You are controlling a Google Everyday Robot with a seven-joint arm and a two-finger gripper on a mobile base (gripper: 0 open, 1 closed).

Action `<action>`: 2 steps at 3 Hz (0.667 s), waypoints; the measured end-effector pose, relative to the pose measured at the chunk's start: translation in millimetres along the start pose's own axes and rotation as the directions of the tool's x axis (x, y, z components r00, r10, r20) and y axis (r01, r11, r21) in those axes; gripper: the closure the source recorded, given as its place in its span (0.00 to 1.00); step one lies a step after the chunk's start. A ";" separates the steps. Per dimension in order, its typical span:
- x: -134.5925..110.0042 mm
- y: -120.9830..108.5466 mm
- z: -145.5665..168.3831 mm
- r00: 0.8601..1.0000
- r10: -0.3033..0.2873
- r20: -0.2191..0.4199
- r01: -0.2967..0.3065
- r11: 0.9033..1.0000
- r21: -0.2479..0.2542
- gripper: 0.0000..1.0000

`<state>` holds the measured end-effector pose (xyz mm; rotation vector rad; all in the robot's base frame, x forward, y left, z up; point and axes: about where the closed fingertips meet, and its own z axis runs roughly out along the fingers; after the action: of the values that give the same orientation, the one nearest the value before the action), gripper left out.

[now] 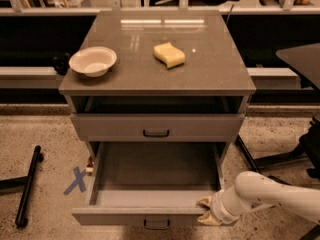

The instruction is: Open middle drawer

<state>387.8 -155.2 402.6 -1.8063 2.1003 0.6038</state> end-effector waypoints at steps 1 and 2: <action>-3.8 -1.1 -4.0 1.000 0.000 0.000 0.000 1.000 0.000 1.00; 7.8 28.9 6.1 1.000 0.017 0.019 -0.017 0.999 -0.032 1.00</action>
Offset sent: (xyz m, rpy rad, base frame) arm -0.1884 -0.0091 -0.0611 0.1315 0.1895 -0.0112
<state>357.8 -155.3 396.9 -1.7943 2.1071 0.6593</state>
